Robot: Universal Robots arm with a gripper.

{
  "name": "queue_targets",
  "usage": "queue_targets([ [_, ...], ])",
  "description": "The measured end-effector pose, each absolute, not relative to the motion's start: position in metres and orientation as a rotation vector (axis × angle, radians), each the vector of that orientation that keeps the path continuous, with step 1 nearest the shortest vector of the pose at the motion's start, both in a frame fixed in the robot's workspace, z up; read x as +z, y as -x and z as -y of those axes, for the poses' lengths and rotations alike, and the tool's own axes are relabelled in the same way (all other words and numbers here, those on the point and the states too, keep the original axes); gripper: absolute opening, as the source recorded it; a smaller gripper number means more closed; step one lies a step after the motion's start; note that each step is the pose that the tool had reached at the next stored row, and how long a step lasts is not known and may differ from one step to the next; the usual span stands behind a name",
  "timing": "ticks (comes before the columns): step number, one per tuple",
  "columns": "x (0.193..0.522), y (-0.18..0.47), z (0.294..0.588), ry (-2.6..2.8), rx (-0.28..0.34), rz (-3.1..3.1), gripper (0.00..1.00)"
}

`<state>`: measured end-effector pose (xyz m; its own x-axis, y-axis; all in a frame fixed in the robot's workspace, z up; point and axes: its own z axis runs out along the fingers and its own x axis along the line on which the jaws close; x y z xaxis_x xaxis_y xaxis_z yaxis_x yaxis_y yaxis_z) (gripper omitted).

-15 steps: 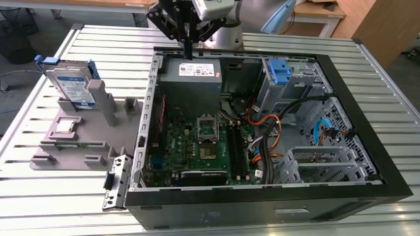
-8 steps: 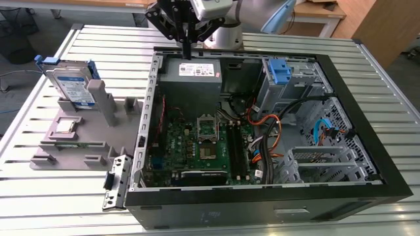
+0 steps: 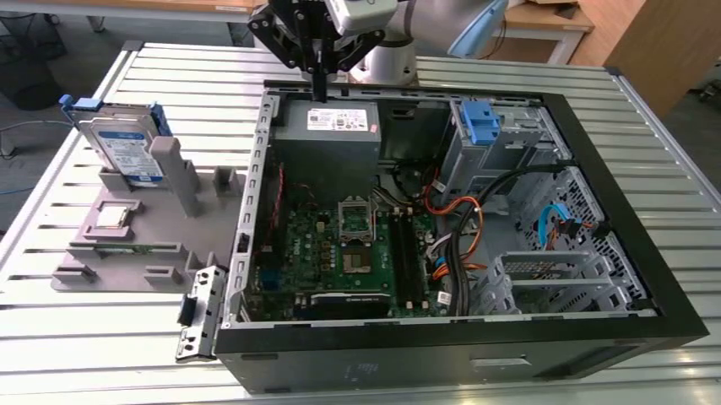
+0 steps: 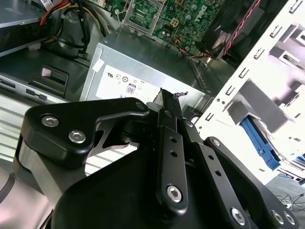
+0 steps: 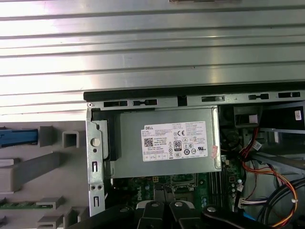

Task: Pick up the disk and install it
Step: 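Reach for the disk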

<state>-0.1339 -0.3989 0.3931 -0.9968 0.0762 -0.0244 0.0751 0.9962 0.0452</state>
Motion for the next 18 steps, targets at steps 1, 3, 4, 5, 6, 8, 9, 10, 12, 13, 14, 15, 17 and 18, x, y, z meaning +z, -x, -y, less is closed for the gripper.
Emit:
queue_targets([
  [1,0.393,0.134,0.399,-0.118,0.069,-3.112,0.10],
  [3,0.393,0.135,0.399,-0.118,0.069,-3.112,0.10],
  [4,0.393,0.136,0.399,-0.118,0.069,-3.112,0.10],
  [5,0.393,0.136,0.399,-0.118,0.069,-3.112,0.10],
  [6,0.393,0.137,0.399,-0.118,0.069,-3.112,0.10],
  [8,0.393,0.139,0.399,-0.118,0.070,-3.112,0.10],
  [9,0.393,0.140,0.399,-0.118,0.070,-3.112,0.10],
  [10,0.393,0.141,0.399,-0.118,0.070,-3.112,0.10],
  [12,0.393,0.142,0.399,-0.118,0.070,-3.112,0.10],
  [13,0.393,0.143,0.399,-0.118,0.071,-3.112,0.10],
  [14,0.393,0.144,0.399,-0.118,0.071,-3.112,0.10],
  [15,0.393,0.145,0.399,-0.118,0.071,-3.112,0.10],
  [17,0.393,0.146,0.399,-0.118,0.071,-3.112,0.10],
  [18,0.393,0.147,0.399,-0.118,0.072,-3.112,0.10],
])
